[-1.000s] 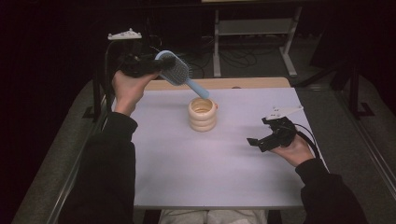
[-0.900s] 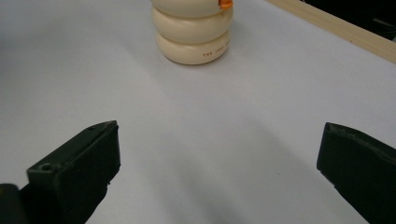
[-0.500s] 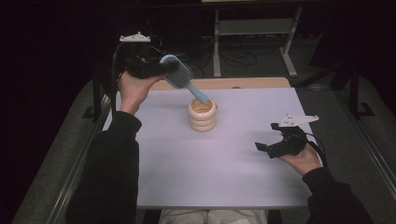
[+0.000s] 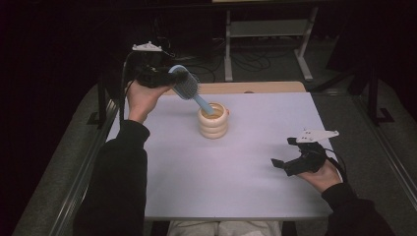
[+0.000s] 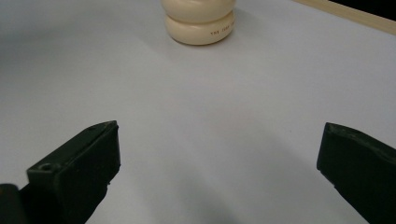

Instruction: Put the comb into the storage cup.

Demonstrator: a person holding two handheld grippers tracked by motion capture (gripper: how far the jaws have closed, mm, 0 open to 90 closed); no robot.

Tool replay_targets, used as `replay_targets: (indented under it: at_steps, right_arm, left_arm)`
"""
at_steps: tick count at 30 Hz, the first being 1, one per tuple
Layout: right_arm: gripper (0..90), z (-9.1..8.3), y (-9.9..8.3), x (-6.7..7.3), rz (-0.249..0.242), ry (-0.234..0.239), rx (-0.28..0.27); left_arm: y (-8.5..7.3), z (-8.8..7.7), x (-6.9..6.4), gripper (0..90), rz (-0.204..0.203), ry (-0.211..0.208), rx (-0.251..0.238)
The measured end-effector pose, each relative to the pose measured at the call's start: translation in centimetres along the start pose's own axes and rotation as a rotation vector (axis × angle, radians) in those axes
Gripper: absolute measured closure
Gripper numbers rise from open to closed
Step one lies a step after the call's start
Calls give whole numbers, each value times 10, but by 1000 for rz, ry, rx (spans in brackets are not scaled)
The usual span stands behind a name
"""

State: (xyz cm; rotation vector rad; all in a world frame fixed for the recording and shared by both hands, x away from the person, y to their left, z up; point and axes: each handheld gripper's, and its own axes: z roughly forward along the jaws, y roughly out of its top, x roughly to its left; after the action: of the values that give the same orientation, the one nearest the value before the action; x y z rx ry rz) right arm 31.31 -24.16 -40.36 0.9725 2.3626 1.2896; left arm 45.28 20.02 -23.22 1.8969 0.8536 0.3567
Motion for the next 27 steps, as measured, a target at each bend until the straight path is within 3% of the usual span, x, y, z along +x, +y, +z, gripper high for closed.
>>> replay_targets:
  at_steps: [15,27]
  right_arm:
    - [0,-2,-5,2,-2,3,-11]
    - [0,-2,-6,3,-5,9,-15]
  left_arm:
    - [-9,20,-1,565,-6,-5,32]
    - [-20,32,5,565,-41,-7,40]
